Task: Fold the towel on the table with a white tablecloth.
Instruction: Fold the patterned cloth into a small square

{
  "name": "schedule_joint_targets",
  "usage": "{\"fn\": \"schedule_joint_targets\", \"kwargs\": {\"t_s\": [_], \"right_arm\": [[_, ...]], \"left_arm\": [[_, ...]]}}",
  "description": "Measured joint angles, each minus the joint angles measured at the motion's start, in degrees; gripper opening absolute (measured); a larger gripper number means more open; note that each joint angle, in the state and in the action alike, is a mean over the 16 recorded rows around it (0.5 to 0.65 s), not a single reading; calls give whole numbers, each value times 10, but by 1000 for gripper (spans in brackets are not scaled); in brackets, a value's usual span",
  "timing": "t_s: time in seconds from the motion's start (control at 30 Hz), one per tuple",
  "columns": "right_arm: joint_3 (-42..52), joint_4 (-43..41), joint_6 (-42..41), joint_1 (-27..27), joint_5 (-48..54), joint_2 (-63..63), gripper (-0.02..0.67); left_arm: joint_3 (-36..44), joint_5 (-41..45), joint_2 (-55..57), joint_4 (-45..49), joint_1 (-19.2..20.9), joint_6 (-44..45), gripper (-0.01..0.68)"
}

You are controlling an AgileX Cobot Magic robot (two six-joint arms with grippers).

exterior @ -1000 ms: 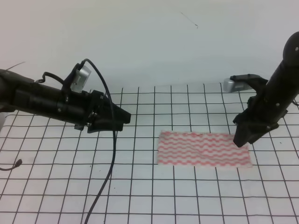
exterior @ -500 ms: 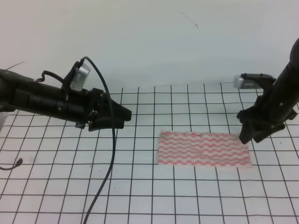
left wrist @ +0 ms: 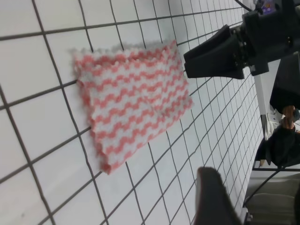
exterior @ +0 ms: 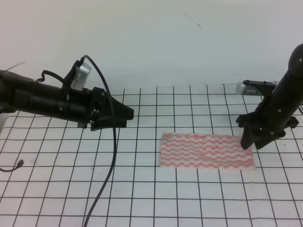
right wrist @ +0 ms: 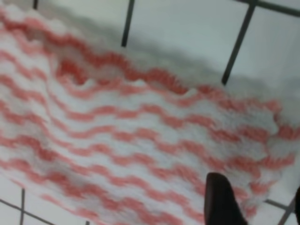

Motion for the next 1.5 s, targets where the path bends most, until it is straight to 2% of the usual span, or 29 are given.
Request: {"fn": "schedule_joint_targets", "kwargs": {"t_s": [0.67, 1.23, 1.37, 1.5], "right_arm": [[-1, -1, 11, 0, -12, 14, 303], [-1, 6, 2, 0, -11, 7, 136], [-1, 11, 4, 0, -11, 5, 138], [-1, 10, 9, 0, -8, 5, 183]], "left_arm": [[0, 0, 0, -10, 0, 5, 344], [0, 0, 0, -11, 0, 8, 344], [0, 0, 0, -12, 0, 9, 344], [0, 0, -1, -12, 0, 9, 344]]}}
